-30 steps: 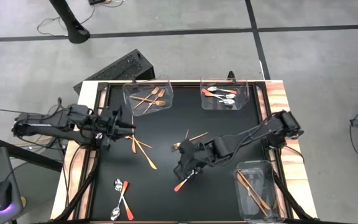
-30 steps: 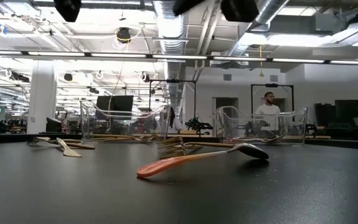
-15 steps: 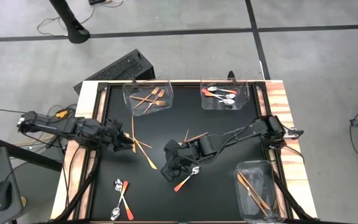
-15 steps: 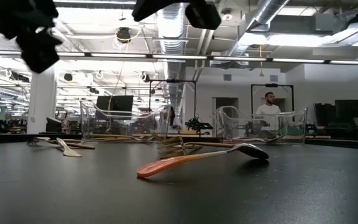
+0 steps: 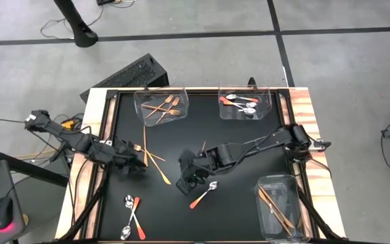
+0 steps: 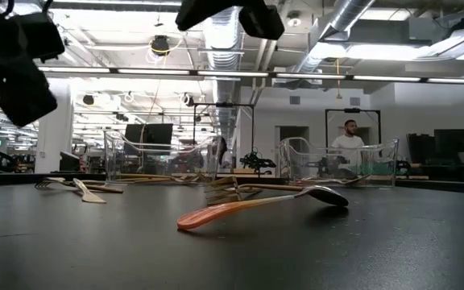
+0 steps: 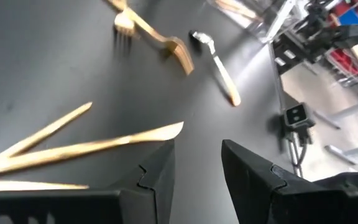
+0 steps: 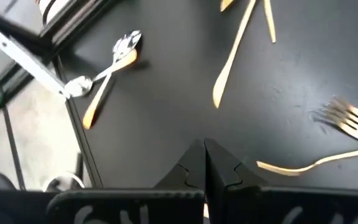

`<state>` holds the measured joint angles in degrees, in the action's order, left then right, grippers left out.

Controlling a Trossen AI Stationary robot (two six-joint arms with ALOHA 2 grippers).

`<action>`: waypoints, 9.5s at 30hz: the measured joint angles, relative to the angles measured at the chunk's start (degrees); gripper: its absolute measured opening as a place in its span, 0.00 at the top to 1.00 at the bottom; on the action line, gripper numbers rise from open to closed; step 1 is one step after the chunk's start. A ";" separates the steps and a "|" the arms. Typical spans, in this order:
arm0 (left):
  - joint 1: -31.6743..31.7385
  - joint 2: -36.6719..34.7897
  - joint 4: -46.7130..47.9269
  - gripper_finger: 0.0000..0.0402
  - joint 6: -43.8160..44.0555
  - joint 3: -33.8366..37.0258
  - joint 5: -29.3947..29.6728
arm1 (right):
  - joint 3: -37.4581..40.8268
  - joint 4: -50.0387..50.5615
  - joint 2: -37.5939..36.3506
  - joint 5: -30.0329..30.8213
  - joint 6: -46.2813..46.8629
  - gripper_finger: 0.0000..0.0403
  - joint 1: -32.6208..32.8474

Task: Sort silverware by color (type)
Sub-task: Put the gold table knife into the bottom left transparent bin, then put the orange spoon into the top right transparent bin

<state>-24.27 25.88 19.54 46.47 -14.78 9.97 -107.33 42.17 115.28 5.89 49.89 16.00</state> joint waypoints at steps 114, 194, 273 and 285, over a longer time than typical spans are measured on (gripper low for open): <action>-4.13 19.31 57.81 0.80 23.62 -34.95 28.23 | -16.90 -22.28 30.46 8.08 -29.86 0.59 -9.94; 9.33 36.58 1.98 0.80 6.68 -30.76 34.58 | 30.05 47.33 -39.63 12.53 43.39 0.95 30.61; 22.14 35.61 -4.34 0.80 -15.17 -34.36 21.01 | 32.15 23.14 -30.34 21.02 38.26 0.53 21.71; 19.97 27.88 20.36 0.80 -10.12 -32.67 20.21 | 32.37 4.93 -27.51 15.85 24.01 0.53 -0.44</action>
<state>-4.30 53.76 39.90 36.35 -47.45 30.18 -74.96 47.10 87.78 21.74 73.90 15.57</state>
